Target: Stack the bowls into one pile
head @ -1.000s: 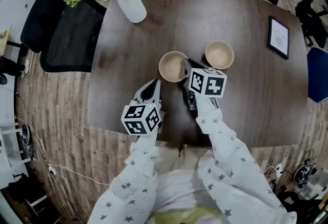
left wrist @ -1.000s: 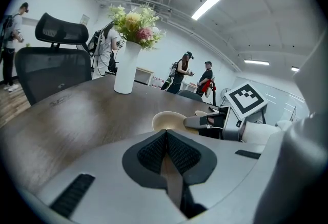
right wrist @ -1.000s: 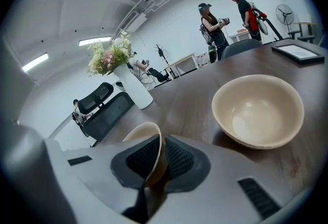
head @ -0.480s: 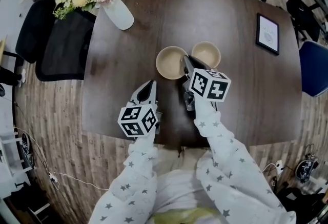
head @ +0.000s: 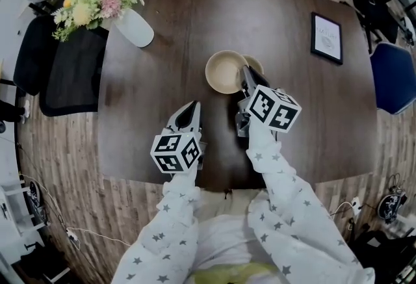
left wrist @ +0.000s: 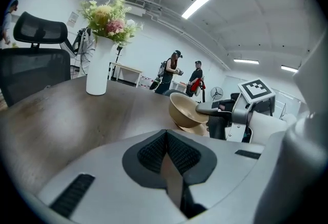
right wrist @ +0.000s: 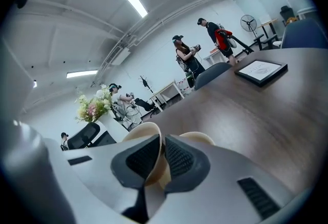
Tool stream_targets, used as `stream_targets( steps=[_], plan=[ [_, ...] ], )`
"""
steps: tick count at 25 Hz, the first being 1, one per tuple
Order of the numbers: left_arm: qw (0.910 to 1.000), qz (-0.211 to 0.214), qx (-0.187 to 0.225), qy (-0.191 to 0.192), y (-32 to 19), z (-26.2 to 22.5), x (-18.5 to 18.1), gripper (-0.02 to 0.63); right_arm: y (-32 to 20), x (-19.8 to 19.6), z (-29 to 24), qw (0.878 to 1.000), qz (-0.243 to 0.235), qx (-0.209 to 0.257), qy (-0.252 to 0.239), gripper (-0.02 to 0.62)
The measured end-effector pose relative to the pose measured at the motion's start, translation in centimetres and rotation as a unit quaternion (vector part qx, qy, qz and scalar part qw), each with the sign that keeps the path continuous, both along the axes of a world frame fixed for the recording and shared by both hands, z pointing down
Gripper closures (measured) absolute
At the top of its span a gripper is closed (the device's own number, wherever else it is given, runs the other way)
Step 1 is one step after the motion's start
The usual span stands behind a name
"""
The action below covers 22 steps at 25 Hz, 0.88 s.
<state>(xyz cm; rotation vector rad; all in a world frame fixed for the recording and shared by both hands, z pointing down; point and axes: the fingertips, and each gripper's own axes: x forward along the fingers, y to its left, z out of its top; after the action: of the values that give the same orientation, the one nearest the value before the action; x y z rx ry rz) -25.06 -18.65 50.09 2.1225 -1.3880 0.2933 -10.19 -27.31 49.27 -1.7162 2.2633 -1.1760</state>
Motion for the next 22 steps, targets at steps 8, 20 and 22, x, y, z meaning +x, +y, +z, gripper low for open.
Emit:
stream_targets(
  steps=[8,20,22],
  plan=[
    [0.9997,0.023,-0.003,-0.001,-0.7,0.3,2.8,0.581,0.0,4.7,1.6,0.998,0.055,-0.025,0.010,0.549],
    [0.9995,0.028,-0.011,-0.002,-0.6,0.8,3.8,0.581,-0.2,6.0,3.4,0.997,0.050,-0.044,0.042,0.549],
    [0.9996,0.027,-0.011,-0.002,-0.3,0.7,3.8,0.581,-0.2,5.7,3.6,0.997,0.041,-0.044,0.051,0.549]
  ],
)
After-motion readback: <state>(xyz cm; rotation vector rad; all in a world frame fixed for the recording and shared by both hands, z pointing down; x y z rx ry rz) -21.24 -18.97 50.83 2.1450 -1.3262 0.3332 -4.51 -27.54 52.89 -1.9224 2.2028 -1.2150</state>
